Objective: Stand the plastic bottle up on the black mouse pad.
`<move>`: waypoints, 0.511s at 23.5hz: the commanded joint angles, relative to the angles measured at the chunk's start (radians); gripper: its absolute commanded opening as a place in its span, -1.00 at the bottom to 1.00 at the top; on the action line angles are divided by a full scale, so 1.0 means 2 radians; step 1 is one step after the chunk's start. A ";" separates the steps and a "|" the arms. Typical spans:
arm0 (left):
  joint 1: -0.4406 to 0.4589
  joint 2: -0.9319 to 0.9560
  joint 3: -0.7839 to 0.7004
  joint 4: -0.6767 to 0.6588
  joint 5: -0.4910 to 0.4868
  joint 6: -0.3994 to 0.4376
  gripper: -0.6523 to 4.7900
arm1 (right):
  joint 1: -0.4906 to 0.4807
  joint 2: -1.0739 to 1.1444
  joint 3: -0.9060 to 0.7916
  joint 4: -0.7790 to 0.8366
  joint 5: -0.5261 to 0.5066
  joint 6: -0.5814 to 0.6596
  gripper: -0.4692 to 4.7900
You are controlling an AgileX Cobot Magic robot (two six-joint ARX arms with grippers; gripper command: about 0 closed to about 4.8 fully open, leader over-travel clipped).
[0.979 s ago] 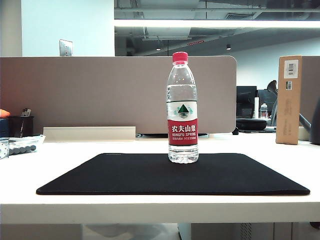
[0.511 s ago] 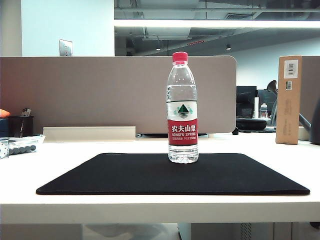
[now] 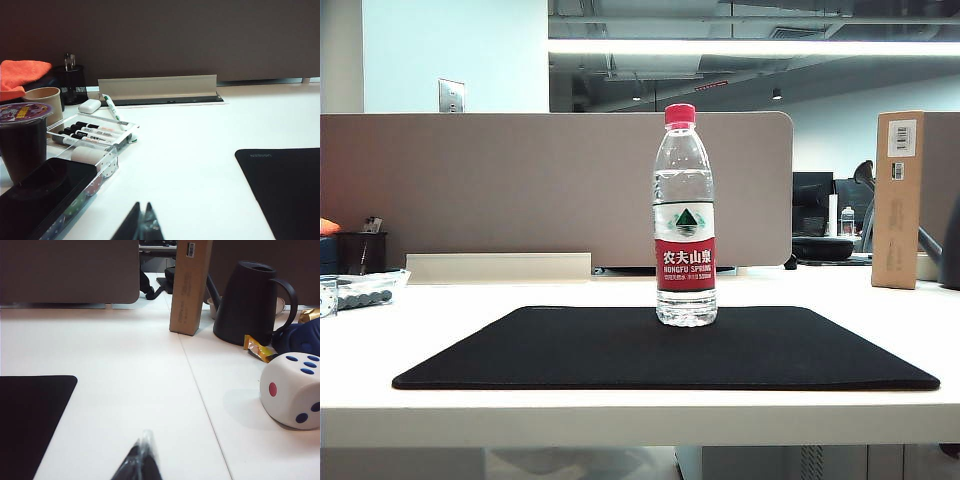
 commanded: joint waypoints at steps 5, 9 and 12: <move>0.000 0.000 0.002 0.006 0.002 0.002 -0.77 | 0.000 0.000 -0.002 0.005 0.000 0.002 -0.84; 0.000 0.000 0.002 0.006 0.002 0.002 -0.78 | 0.000 0.000 -0.002 0.005 0.000 0.002 -0.84; 0.000 0.000 0.002 0.006 0.002 0.002 -0.78 | 0.000 0.000 -0.002 0.004 0.000 0.002 -0.84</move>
